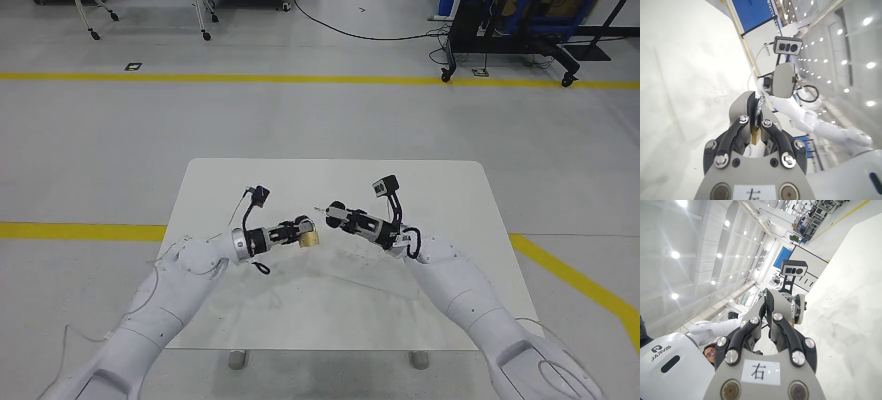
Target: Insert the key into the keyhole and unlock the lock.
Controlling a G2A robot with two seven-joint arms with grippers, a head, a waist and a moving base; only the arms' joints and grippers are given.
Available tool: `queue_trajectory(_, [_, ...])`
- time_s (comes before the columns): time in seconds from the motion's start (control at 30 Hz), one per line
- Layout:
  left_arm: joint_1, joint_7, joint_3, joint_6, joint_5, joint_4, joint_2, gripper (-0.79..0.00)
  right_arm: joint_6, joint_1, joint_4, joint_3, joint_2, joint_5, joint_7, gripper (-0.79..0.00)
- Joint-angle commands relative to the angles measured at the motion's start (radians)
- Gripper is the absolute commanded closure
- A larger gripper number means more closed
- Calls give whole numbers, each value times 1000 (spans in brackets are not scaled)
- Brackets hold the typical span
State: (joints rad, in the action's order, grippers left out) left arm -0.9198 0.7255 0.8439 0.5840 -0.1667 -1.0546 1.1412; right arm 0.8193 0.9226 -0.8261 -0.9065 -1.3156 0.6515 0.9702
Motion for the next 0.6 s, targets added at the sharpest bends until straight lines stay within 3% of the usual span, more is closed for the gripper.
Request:
queue_trajectory(0.0, [-1, 23, 0, -3, -18, 0, 0, 0, 0, 0, 0, 1, 0, 0, -1, 0])
queue_trajectory(0.13, [-1, 23, 0, -3, -18, 0, 0, 0, 0, 0, 0, 1, 0, 0, -1, 0])
queue_trajectory(0.17, [-3, 34, -9, -22, 26, 9, -1, 0, 0, 0, 0, 1, 0, 0, -1, 0])
queue_trajectory(0.23, [-9, 40, -4, -85, -43, 8, 4, 0, -6, 10, -20, -4, 1, -27, -41, 0])
queue_trajectory(0.4, [35, 155, -5, -292, -281, 76, 30, 0, -34, 62, -89, -51, 22, -110, -127, 0])
queue_trajectory(0.47, [76, 259, -45, -450, -327, 125, 48, 0, -44, 98, -124, -90, 38, -131, -153, 0])
queue_trajectory(0.57, [138, 340, -95, -544, -380, 196, 85, 0, -77, 167, -197, -156, 65, -189, -200, 0])
